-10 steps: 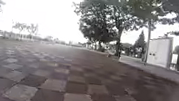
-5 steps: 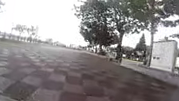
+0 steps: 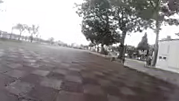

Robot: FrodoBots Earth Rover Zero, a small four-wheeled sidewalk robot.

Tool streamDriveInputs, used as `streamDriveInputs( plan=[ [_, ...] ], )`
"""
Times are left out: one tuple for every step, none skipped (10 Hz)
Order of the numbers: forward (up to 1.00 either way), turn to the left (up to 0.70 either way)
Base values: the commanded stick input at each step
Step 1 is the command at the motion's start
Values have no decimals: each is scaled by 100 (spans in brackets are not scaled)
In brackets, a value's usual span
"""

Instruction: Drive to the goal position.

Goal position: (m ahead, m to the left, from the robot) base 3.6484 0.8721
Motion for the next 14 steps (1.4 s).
streamDriveInputs(
  plan=[
    [70, -35],
    [70, -35],
    [70, -16],
    [70, 0],
    [70, 0],
    [70, 0],
    [70, 0],
    [70, 0],
    [70, 0],
    [70, 0],
    [70, 0],
    [70, 0],
    [70, 0],
    [70, 0]
  ],
)
